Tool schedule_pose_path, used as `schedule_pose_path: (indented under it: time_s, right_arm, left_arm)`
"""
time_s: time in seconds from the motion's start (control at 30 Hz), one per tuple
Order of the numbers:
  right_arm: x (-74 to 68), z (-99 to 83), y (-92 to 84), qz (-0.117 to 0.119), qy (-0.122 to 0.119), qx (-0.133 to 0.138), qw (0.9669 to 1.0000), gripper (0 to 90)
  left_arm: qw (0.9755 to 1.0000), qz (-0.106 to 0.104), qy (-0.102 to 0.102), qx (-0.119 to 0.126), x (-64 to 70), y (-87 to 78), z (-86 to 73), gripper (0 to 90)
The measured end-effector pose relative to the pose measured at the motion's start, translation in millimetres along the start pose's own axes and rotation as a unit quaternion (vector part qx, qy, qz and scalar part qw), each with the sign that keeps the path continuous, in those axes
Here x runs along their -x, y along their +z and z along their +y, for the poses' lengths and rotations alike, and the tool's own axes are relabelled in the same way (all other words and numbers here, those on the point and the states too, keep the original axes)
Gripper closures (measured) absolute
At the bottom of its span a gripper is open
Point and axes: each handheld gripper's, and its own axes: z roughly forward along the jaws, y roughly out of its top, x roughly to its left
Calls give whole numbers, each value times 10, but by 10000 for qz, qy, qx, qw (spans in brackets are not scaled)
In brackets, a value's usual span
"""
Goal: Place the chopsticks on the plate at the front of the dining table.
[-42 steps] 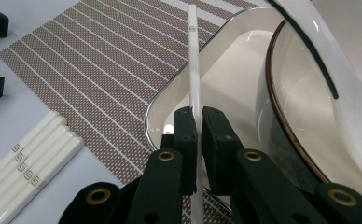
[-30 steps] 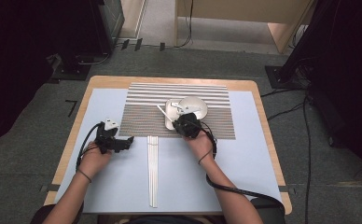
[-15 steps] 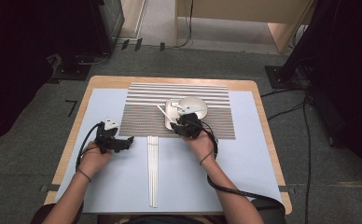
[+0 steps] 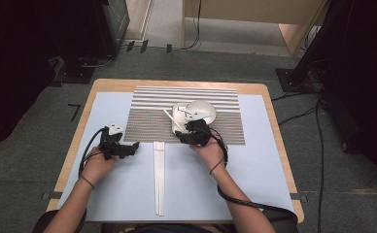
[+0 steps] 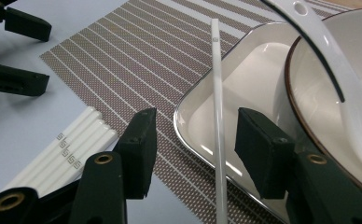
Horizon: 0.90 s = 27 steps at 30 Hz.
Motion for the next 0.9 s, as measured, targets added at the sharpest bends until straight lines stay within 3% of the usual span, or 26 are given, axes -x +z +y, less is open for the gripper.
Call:
schedule_pose_path:
  time_s: [0.9]
  right_arm:
    - [-150,-36,-95,119,-91,27,9999,419]
  left_arm:
    - [10000,-5,-4,-1,-2,0,0,93]
